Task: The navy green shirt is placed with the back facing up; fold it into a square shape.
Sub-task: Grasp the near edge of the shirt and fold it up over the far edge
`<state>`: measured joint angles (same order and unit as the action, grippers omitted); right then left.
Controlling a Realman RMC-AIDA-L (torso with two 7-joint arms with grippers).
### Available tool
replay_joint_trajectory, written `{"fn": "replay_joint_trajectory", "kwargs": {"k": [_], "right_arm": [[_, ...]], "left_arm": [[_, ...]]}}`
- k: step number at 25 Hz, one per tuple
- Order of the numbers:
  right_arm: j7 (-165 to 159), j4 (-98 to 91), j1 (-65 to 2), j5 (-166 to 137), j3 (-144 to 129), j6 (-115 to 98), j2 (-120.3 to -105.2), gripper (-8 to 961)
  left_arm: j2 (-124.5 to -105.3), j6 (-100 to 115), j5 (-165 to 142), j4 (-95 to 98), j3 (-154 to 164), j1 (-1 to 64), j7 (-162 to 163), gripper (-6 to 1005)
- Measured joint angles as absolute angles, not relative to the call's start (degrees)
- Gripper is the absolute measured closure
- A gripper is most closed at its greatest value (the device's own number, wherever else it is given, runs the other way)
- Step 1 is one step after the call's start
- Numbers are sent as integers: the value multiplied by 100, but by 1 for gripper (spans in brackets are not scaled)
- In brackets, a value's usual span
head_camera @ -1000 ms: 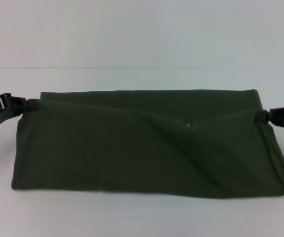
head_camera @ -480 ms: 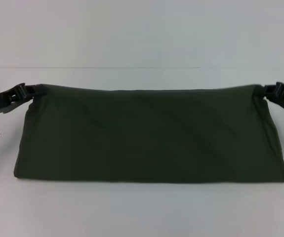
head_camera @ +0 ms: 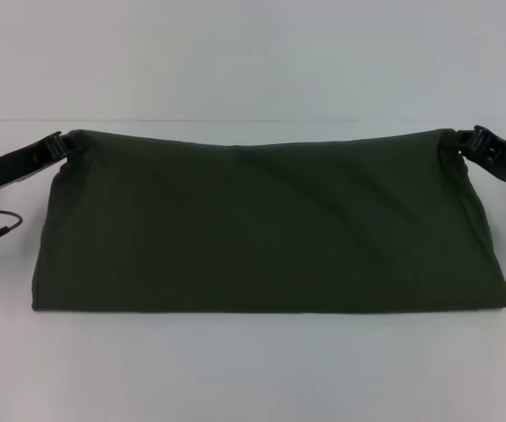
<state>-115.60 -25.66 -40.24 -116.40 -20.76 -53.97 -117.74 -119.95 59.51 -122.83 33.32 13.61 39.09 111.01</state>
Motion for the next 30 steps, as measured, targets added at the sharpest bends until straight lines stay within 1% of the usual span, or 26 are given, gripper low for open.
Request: {"fn": "replay_joint_trajectory", "kwargs": {"k": [4,13,19,23,25,26,30], "right_arm": [[-11292,-2530,-4092,-11469,-2082,-4991,-11899,911],[-10997,-2432,-4158,-11388,-2084,-4704,-11947,910],[-10211,-2131,-4212,-11060,-2091,-4410,-11960,910],[-9332,-1826,-4185,-10439,-2071,-4271,-11975,909],[-8887,-1674,-4140,-10063,-2047,-4262,-11982,909],[-8689,-1607,-4118,-9871,-2046,-4262,-11985,909],[-8338,-1498,-4043,-9509,-2043,-4273,-11986,694]], "left_arm": [[-12081,5619,-12189,3270,1363,3992,10893,967],[-12144,5134,-11838,2957,1362,4081,10461,966],[-12375,4620,-11453,2893,1361,4093,9957,966],[-12406,4317,-10515,2413,1330,4072,8972,967],[-12406,4274,-9749,2051,1303,4047,8052,861],[-12406,4274,-9749,2051,1303,4047,8052,828],[-12419,4336,-8868,1584,1305,4021,6882,695]]}}
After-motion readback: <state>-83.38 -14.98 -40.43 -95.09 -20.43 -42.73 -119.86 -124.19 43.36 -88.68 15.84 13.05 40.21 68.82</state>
